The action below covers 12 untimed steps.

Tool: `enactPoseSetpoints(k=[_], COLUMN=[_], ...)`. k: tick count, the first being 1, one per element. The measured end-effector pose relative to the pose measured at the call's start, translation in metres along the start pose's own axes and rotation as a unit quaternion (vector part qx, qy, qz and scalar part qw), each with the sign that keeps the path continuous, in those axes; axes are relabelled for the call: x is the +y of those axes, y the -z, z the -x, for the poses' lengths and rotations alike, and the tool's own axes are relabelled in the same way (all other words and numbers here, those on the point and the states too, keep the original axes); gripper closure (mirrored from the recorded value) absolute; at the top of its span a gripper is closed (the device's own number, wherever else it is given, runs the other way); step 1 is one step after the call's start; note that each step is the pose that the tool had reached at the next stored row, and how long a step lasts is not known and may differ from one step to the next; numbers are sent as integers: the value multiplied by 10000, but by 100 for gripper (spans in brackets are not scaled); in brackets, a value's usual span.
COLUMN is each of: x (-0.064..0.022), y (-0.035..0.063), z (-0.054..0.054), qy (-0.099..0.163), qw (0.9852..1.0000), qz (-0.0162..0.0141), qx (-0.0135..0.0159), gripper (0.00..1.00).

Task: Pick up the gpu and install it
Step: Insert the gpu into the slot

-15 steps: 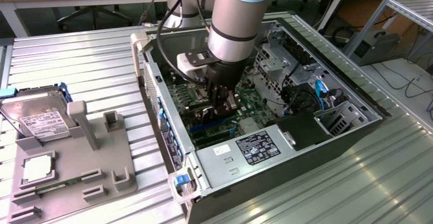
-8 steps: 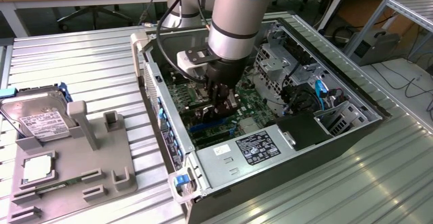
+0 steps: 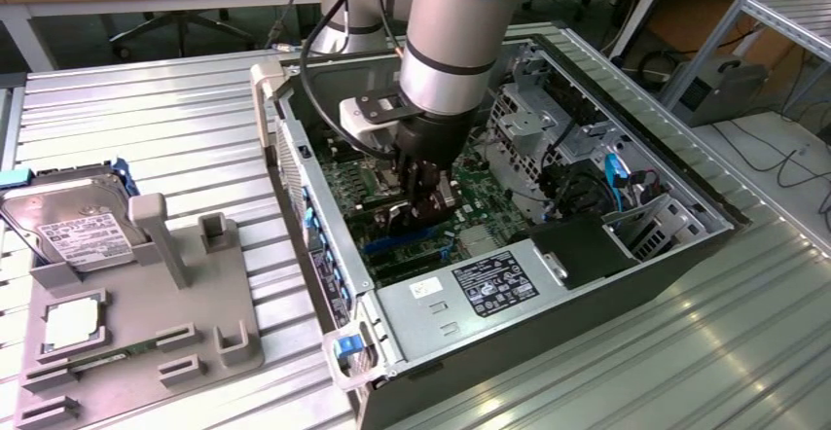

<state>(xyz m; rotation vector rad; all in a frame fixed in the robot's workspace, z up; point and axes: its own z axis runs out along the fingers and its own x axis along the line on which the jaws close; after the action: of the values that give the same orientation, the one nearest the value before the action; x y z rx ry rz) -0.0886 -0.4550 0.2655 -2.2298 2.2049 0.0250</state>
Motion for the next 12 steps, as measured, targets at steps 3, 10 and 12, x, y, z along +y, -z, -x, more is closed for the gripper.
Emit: enactPoseSetpoints(k=[3,10,12], x=[0,-2,-1], y=[0,-1,-5], z=[0,-3,-4], qy=[-8,-66,-111], qw=[10000,10000,9999], qz=[0,-1,-1], qx=[0,-1,-1], gripper=[73,73,73])
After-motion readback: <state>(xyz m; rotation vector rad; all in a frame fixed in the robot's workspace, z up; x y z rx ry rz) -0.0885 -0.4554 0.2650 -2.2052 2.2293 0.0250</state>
